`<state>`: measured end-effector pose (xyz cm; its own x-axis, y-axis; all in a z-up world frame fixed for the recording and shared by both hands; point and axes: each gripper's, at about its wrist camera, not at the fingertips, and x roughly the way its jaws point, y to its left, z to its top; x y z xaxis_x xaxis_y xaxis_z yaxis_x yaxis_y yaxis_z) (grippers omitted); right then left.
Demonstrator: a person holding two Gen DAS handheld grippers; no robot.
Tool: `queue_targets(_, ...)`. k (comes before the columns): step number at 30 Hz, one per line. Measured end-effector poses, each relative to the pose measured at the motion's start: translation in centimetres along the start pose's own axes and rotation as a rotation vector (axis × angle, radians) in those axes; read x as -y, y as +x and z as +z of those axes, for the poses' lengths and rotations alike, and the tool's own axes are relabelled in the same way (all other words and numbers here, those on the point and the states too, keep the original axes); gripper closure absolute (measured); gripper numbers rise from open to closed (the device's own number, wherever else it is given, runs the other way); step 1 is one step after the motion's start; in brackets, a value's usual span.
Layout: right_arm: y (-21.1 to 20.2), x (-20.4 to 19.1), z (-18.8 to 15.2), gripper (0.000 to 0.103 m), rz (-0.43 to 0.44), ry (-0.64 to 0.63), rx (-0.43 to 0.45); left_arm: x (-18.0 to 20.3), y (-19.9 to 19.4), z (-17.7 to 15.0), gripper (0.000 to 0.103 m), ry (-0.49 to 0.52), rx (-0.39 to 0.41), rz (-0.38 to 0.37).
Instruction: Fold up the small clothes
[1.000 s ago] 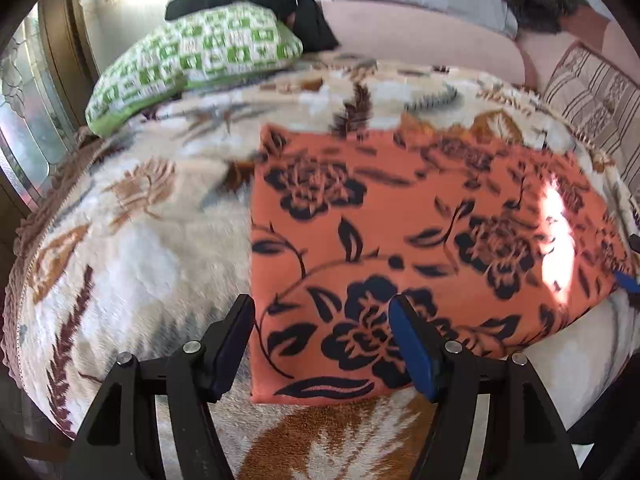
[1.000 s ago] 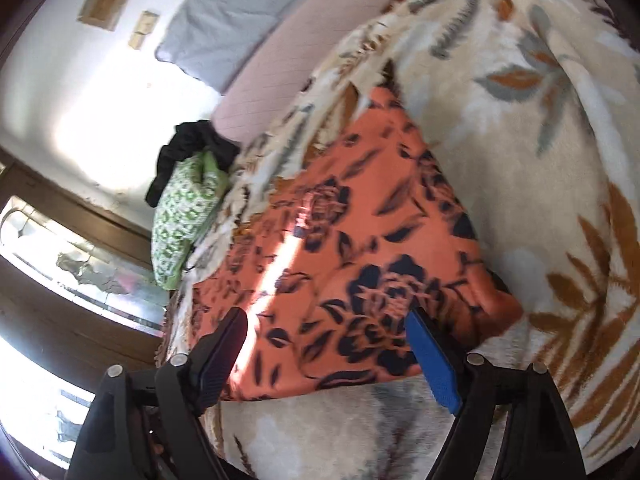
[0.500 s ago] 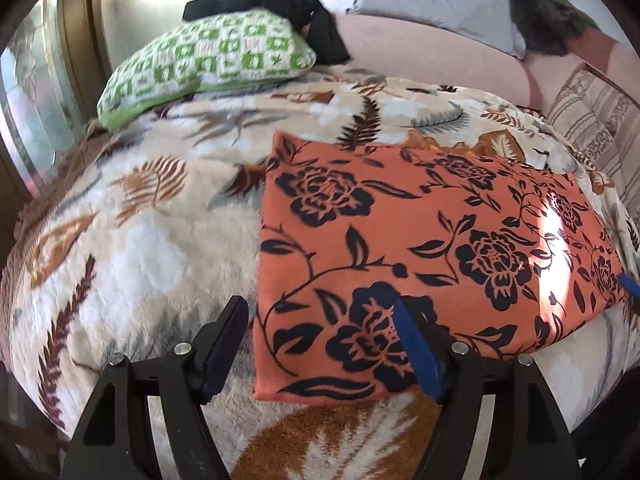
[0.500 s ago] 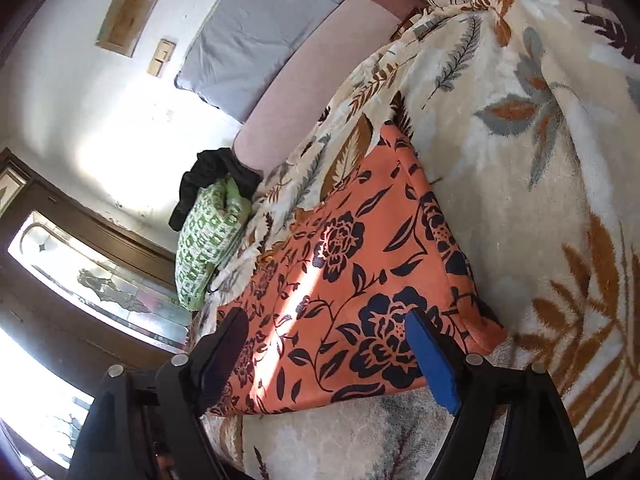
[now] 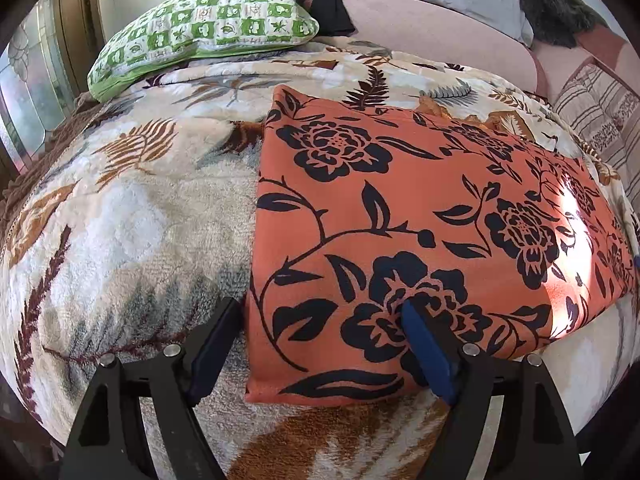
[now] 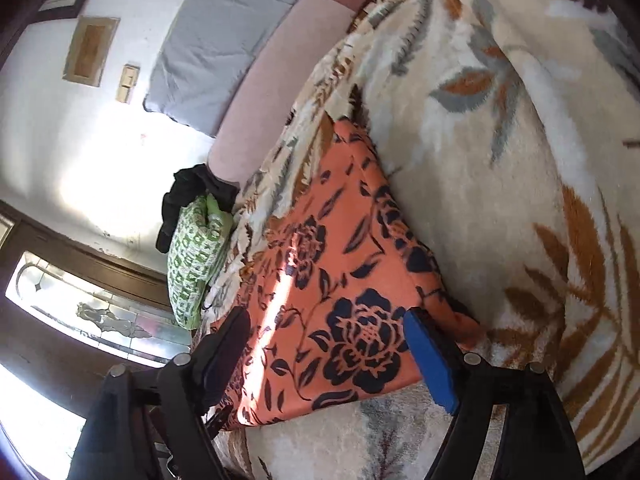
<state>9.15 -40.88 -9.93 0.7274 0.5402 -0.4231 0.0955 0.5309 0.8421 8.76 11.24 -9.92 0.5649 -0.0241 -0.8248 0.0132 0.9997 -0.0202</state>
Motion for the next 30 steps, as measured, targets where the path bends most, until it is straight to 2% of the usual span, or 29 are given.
queue_targets(2, 0.9, -1.2, 0.9, 0.02, 0.046, -0.012, -0.029, 0.0, 0.0, 0.0, 0.019, -0.001, 0.003, 0.0)
queue_targets(5, 3.6, -2.4, 3.1, 0.02, 0.024, -0.03, -0.061, -0.2, 0.0, 0.0, 0.019, -0.005, 0.001, -0.008)
queue_targets(9, 7.8, -2.0, 6.8, 0.02, 0.03, 0.037, -0.106, -0.3, 0.2, 0.1, 0.017, -0.008, 0.005, -0.011)
queue_targets(10, 9.2, -1.3, 7.5, 0.02, 0.018, 0.069, -0.137, -0.2, 0.2, 0.1, 0.016, -0.007, 0.006, -0.01)
queue_targets(11, 10.3, -0.4, 8.2, 0.02, -0.043, 0.081, -0.151, -0.2, 0.3, 0.2, 0.016, -0.005, 0.006, -0.009)
queue_targets(12, 10.9, 0.4, 8.5, 0.02, -0.107, 0.098, -0.137, -0.2, 0.3, 0.2, 0.016, -0.002, 0.005, -0.01)
queue_targets(14, 11.0, 0.4, 8.8, 0.019, -0.071, 0.131, -0.133, -0.3, 0.3, 0.2, 0.016, -0.003, 0.008, -0.015)
queue_targets(17, 11.2, -2.9, 9.3, 0.019, -0.044, -0.01, -0.142, -0.2, 0.3, 0.1, 0.015, 0.002, 0.011, -0.009)
queue_targets(20, 13.6, -2.9, 10.8, 0.019, -0.1, -0.038, -0.16, -0.3, 0.4, 0.2, 0.015, 0.001, 0.009, -0.017)
queue_targets(22, 15.0, -1.0, 12.0, 0.02, -0.151, 0.02, -0.15, -0.3, 0.3, 0.2, 0.015, 0.003, 0.009, -0.018)
queue_targets(24, 15.3, -0.7, 12.9, 0.019, -0.109, 0.086, -0.158, -0.3, 0.3, 0.1, 0.015, 0.002, 0.012, -0.02)
queue_targets(27, 15.5, -2.9, 14.0, 0.019, -0.074, 0.003, -0.148, -0.2, 0.4, 0.2, 0.014, 0.002, 0.01, -0.013)
queue_targets(29, 16.8, -2.3, 15.0, 0.019, -0.137, -0.018, -0.153, -0.2, 0.4, 0.2, 0.013, 0.001, 0.01, -0.014)
queue_targets(30, 17.6, -1.0, 15.3, 0.019, -0.175, 0.017, -0.173, -0.3, 0.4, 0.3, 0.013, 0.003, 0.01, -0.015)
